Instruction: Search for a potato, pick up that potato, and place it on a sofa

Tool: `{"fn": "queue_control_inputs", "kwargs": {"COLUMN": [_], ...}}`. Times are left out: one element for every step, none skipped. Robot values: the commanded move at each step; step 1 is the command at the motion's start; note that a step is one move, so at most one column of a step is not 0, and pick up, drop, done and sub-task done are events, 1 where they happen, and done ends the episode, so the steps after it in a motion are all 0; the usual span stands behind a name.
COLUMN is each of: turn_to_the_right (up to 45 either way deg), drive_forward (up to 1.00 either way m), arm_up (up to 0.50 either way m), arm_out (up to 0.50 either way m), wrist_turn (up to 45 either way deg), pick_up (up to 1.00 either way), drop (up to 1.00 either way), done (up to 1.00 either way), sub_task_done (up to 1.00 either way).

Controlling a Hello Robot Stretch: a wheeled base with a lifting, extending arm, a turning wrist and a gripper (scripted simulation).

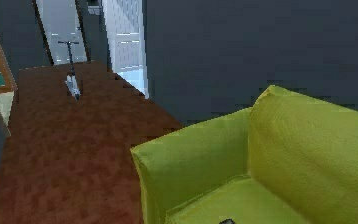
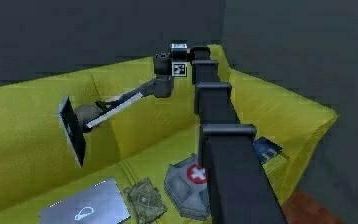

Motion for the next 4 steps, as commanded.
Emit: {"fn": "queue_control_inputs", "kwargs": {"turn_to_the_right": [0.0,0.0,0.0,0.0], "drive_forward": [0.00,0.00,0.00,0.00], "arm_up": [0.00,0.00,-0.24,-0.32], "arm_out": [0.00,0.00,0.00,0.00], "wrist_turn": [45.0,21.0,0.0,0.0], "pick_up": [0.00,0.00,0.00,0.00], "drop": [0.00,0.00,0.00,0.00], "done": [0.00,0.00,0.00,0.00], "sub_task_done": [0.00,0.00,0.00,0.00]}}
